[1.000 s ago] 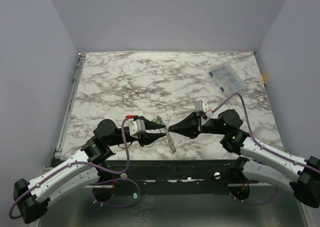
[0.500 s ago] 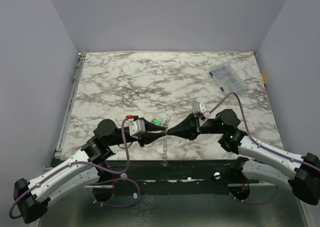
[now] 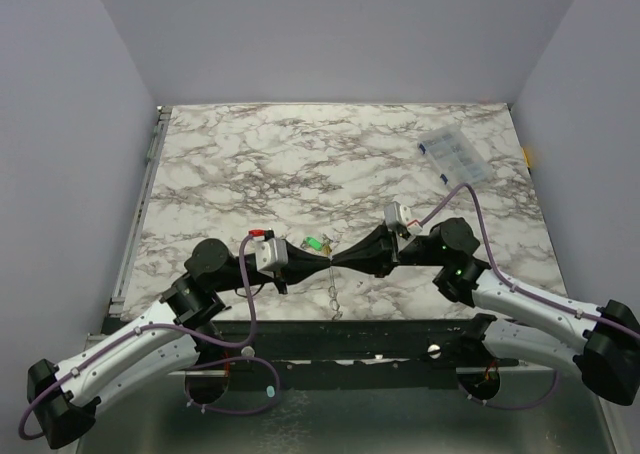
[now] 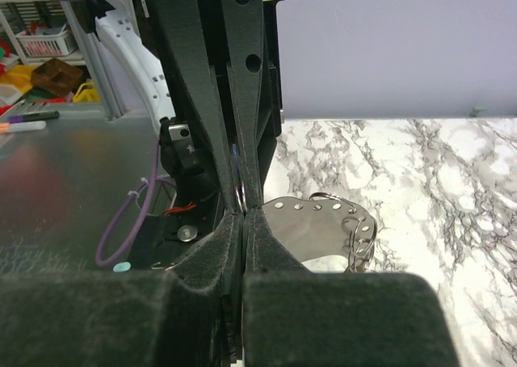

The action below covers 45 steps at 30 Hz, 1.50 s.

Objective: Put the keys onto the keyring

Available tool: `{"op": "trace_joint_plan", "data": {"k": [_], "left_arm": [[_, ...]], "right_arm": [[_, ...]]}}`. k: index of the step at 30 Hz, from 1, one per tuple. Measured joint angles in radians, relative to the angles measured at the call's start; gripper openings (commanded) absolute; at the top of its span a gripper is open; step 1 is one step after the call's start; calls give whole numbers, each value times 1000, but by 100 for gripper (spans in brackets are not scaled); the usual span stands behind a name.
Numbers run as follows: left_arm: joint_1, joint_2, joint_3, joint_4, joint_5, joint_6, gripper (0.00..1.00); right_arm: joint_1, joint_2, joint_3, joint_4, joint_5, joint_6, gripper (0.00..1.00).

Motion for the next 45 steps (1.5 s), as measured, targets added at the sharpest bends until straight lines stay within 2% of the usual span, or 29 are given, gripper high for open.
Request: {"op": "trace_joint_plan", "data": {"k": [1,9,13,16,23,28,33,39,45], "left_arm": [[0,-2,0,-1,0,-1,0],[5,-16,0,-3,4,-2,0],[7,-15,0,-8,3,2,0],[11,-10,0,-15,0,7,0],[13,8,13,-59,-22,18,0],[17,8,13,-66,-40,27,0],[18,8,21,-105,-112,49,0],[23,-1,42,-170,-282,82,0],[45,-33,52,-209,-536,111,0]], "right_arm": [[1,1,0,5,0,0,1],[8,4,0,23,0,-1,3],[9,4,0,19,2,-2,27],[18,2,0,3,4,-5,41],[27,-34,0,-48,35,-12,56],[29,-75,0,-93,82,-22,58],[29,-107,34,-193,216,-43,58],[29,-112,125,-323,502,-40,59],[29,21,283,-547,799,23,59]]}}
